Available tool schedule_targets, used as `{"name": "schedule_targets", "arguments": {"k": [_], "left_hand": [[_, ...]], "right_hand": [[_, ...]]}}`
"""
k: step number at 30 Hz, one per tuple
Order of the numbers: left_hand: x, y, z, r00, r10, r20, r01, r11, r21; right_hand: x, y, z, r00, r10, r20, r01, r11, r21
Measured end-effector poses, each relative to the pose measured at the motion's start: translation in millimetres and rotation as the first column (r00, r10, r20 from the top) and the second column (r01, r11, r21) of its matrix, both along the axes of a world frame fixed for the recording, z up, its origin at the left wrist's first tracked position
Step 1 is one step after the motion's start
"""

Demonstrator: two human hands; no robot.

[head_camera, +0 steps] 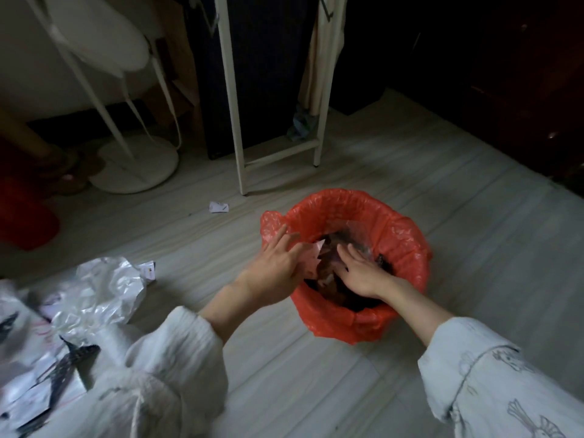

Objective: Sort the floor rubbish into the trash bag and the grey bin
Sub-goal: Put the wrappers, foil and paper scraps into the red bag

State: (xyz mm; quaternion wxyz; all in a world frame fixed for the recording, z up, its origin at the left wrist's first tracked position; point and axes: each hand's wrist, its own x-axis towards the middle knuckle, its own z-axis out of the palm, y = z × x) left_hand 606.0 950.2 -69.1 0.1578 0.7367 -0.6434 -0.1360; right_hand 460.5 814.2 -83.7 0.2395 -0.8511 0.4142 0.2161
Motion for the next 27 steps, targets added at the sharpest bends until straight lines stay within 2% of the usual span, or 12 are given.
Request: {"name": "schedule_targets", "arguments": {"k": [3, 6, 8, 11, 15, 20, 25, 27], "left_hand": [[7.7, 11.0, 41.3, 1.000, 0.000, -0.025, 0.000, 1.000, 0.024], [14.1, 36.7, 75.2, 0.997, 0.011, -0.072, -0.011, 1.000, 0.009], [18.3, 64.9, 82.6, 0.993, 0.064, -0.094, -0.063, 0.998, 0.017], [28.6, 107.6, 64.9, 0.978, 0.169, -0.122, -0.156, 0.982, 0.107], [52.2, 144.2, 15.7, 0.956, 0.269, -0.114, -0.234, 0.939, 0.252], [81.9, 151.4, -58.9, 0.939, 0.330, -0.100, -0.266, 0.878, 0.399], [127.2, 129.0, -133.8, 0.942, 0.335, 0.003, -0.296, 0.830, 0.472], [145.3, 115.9, -163.9, 0.939, 0.341, 0.029, -0.313, 0.822, 0.475]], "right_hand": [[3.5, 19.9, 37.9, 0.984, -0.035, 0.173, 0.038, 0.999, -0.015], [12.4, 53.4, 71.7, 0.915, -0.029, 0.403, 0.057, 0.997, -0.058], [21.3, 82.6, 88.7, 0.851, 0.032, 0.525, 0.045, 0.990, -0.132], [36.0, 122.1, 95.7, 0.794, 0.099, 0.600, 0.010, 0.984, -0.175], [60.2, 149.5, 57.5, 0.847, 0.181, 0.499, -0.138, 0.983, -0.124], [99.5, 145.3, -20.7, 0.934, 0.295, 0.201, -0.295, 0.955, -0.029], [150.4, 131.9, -131.3, 0.965, 0.263, -0.010, -0.263, 0.964, -0.039], [158.6, 135.5, -178.7, 0.964, 0.256, -0.067, -0.263, 0.957, -0.121]]}}
